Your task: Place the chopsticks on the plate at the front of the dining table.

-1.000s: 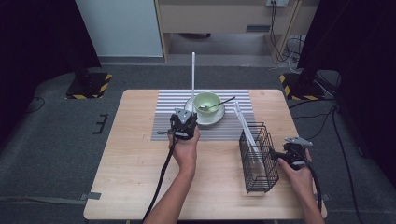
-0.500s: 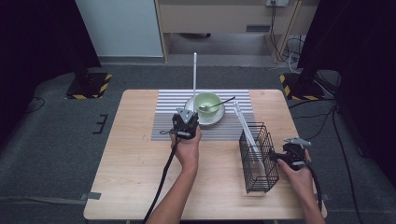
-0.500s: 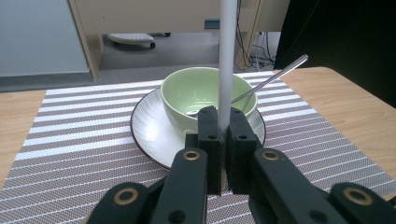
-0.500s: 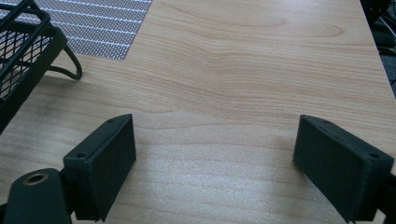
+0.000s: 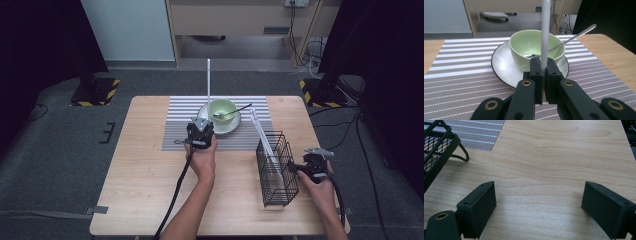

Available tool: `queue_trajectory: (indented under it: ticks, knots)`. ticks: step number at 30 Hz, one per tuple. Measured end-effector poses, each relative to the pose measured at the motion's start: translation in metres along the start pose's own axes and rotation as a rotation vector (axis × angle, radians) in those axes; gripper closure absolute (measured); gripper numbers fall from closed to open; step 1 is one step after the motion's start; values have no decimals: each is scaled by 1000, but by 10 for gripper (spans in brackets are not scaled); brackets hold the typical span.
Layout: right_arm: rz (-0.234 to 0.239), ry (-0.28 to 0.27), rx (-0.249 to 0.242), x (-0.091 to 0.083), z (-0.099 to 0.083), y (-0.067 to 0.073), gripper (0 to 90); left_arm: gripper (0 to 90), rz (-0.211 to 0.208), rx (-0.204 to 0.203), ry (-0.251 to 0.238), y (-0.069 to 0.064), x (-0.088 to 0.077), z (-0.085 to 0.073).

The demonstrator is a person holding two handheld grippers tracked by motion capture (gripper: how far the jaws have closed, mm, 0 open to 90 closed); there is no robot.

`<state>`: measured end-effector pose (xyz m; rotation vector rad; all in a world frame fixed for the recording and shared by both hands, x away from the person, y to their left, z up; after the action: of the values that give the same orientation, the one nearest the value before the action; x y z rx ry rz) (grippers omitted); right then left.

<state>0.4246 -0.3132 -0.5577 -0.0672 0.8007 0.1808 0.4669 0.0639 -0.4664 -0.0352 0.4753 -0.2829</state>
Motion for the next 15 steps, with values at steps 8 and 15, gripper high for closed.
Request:
queue_trajectory:
  ticks: [8,15]
  knots:
    - [-1,1,-1,0,0,0,121,863,15,-5,25,-2,12,-4]
    - [-2,-1,4,-1,-1,1,122,863,34,35,48,-2,22,-14]
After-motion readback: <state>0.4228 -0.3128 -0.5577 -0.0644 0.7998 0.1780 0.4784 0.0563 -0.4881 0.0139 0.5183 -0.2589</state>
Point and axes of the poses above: each handheld gripper's, and its own axes: x roughly forward along the jaws, z roughly out of its top, y roughly to its left, the point moved 1 cm from there along x, roughly forward along the jaws, and after that the axes turned 4 degrees about y, right-handed, at the moved point
